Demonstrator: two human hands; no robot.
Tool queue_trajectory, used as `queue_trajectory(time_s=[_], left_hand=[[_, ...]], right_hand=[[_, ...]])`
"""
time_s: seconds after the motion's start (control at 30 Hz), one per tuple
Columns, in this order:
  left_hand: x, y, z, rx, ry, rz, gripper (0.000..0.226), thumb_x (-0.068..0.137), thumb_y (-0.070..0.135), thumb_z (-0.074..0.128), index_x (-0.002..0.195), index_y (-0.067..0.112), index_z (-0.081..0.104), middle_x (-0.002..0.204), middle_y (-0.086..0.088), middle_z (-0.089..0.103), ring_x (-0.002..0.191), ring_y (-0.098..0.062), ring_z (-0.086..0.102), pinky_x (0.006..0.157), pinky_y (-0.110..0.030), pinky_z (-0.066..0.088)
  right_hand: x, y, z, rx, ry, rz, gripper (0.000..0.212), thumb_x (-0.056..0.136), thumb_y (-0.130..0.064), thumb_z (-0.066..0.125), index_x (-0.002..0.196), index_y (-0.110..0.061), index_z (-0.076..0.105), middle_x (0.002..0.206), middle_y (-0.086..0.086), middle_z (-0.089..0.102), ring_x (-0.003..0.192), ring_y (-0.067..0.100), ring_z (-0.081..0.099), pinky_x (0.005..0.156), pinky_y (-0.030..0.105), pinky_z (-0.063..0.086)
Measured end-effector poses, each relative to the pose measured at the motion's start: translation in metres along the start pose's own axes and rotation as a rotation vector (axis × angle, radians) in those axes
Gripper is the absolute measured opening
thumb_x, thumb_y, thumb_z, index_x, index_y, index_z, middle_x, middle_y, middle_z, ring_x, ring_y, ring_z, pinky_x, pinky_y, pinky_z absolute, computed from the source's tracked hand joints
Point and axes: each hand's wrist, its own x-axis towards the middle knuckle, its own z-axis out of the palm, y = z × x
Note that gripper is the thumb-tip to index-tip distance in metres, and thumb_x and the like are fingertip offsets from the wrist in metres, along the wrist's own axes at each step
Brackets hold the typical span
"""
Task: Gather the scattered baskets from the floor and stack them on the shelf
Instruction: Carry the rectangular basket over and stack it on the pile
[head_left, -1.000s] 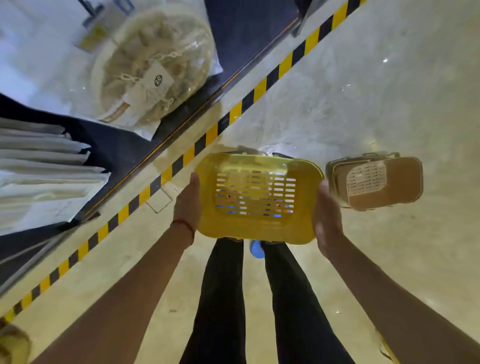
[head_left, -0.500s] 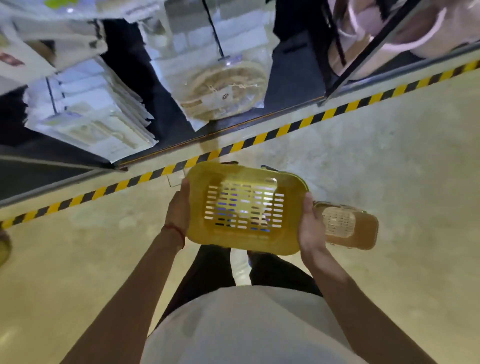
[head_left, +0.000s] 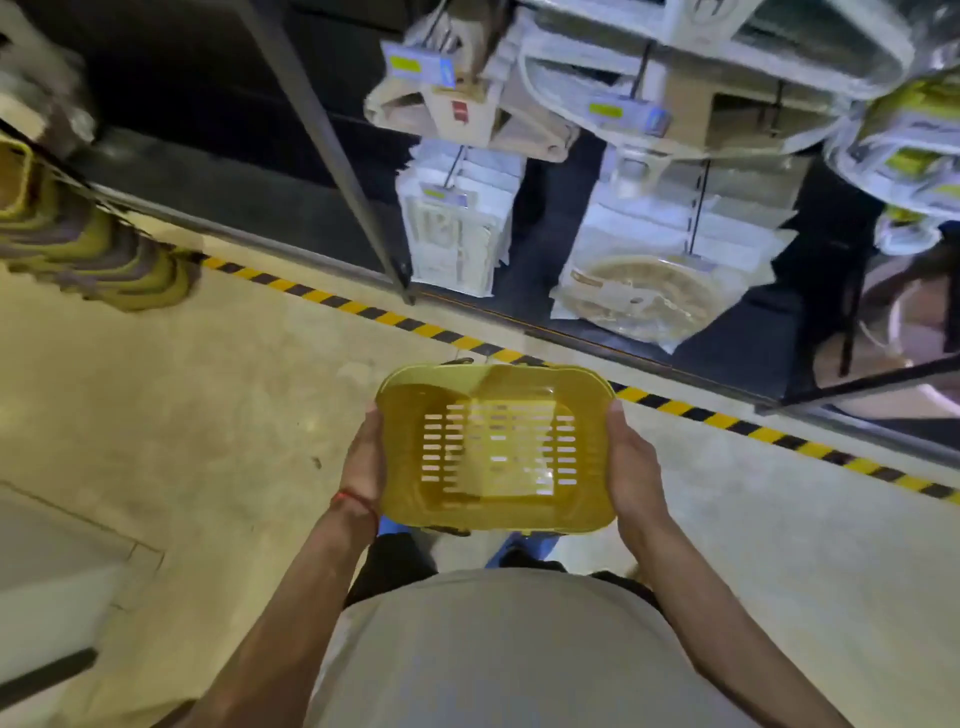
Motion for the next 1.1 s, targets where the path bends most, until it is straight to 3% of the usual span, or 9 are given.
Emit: queue_trajectory(time_s=[0.1,0.23,0.47,0.57,0.63,0.73,0.9,1.03,1.1], left_hand=[[-0.007,0.016,-0.042,-0.120,0.024,-0.005,0.067,0.090,0.065,0.041,0.128,0.013,0.062,0.125,-0.016,0.065,0.101,-0.031,0.068,0.084,-0.044,0.058],[-0.013,0.040,-0.109,-0.197,0.120,0.080,0.083,0.073,0.073,0.052,0.131,0.014,0.062,0.126,-0.016,0.067,0.118,-0.037,0.062,0.105,-0.056,0.045],[-0.012,0.089,-0.251,-0.329,0.230,0.153,0.078,0.078,0.074,0.053,0.127,0.015,0.065,0.121,-0.014,0.069,0.116,-0.035,0.064,0.105,-0.056,0.045],[-0.003,0.103,-0.316,-0.332,0.311,0.189,0.090,0.062,0.086,0.061,0.123,0.019,0.069,0.118,-0.010,0.072,0.113,-0.033,0.066,0.104,-0.057,0.046],[0.003,0.115,-0.353,-0.343,0.327,0.205,0.083,0.070,0.081,0.057,0.124,0.020,0.067,0.120,-0.010,0.071,0.115,-0.034,0.065,0.104,-0.058,0.046],[0.000,0.146,-0.384,-0.372,0.347,0.233,0.070,0.086,0.069,0.052,0.128,0.015,0.065,0.123,-0.014,0.069,0.119,-0.038,0.062,0.104,-0.058,0.046],[0.018,0.189,-0.421,-0.386,0.428,0.259,0.056,0.095,0.062,0.045,0.117,0.018,0.070,0.111,-0.006,0.074,0.106,-0.029,0.069,0.098,-0.050,0.052],[0.047,0.233,-0.439,-0.374,0.532,0.282,0.045,0.098,0.058,0.041,0.087,0.026,0.070,0.076,0.009,0.074,0.082,-0.018,0.068,0.073,-0.033,0.053],[0.063,0.258,-0.445,-0.385,0.572,0.274,0.044,0.098,0.059,0.041,0.086,0.028,0.069,0.078,0.010,0.073,0.084,-0.016,0.068,0.073,-0.032,0.052]], right_hand=[[-0.014,-0.019,0.041,-0.075,-0.070,-0.053,0.053,0.098,-0.068,0.042,0.099,-0.030,0.079,0.097,-0.005,0.079,0.096,0.020,0.073,0.100,0.049,0.054],[-0.036,-0.038,0.111,-0.150,-0.145,-0.126,0.058,0.097,-0.071,0.040,0.106,-0.027,0.077,0.102,-0.002,0.078,0.099,0.022,0.072,0.100,0.051,0.054],[-0.089,-0.058,0.260,-0.240,-0.249,-0.198,0.062,0.095,-0.073,0.039,0.123,-0.028,0.070,0.127,0.006,0.069,0.116,0.030,0.064,0.105,0.053,0.050],[-0.111,-0.069,0.323,-0.266,-0.337,-0.252,0.057,0.095,-0.071,0.041,0.119,-0.029,0.071,0.126,0.003,0.070,0.115,0.028,0.065,0.102,0.048,0.052],[-0.127,-0.075,0.360,-0.315,-0.363,-0.264,0.062,0.096,-0.072,0.039,0.126,-0.027,0.069,0.127,0.000,0.069,0.116,0.025,0.065,0.098,0.041,0.053],[-0.140,-0.085,0.410,-0.347,-0.378,-0.282,0.078,0.084,-0.086,0.034,0.129,-0.031,0.067,0.127,0.000,0.070,0.118,0.024,0.065,0.108,0.047,0.048],[-0.138,-0.121,0.489,-0.352,-0.413,-0.255,0.063,0.098,-0.070,0.037,0.128,-0.025,0.068,0.118,0.006,0.072,0.108,0.025,0.068,0.101,0.041,0.052],[-0.122,-0.154,0.557,-0.395,-0.467,-0.259,0.070,0.090,-0.080,0.032,0.131,-0.033,0.063,0.120,0.001,0.071,0.114,0.024,0.065,0.108,0.048,0.048],[-0.112,-0.178,0.591,-0.403,-0.507,-0.240,0.051,0.098,-0.071,0.034,0.123,-0.036,0.061,0.110,-0.003,0.071,0.110,0.023,0.065,0.106,0.045,0.049]])
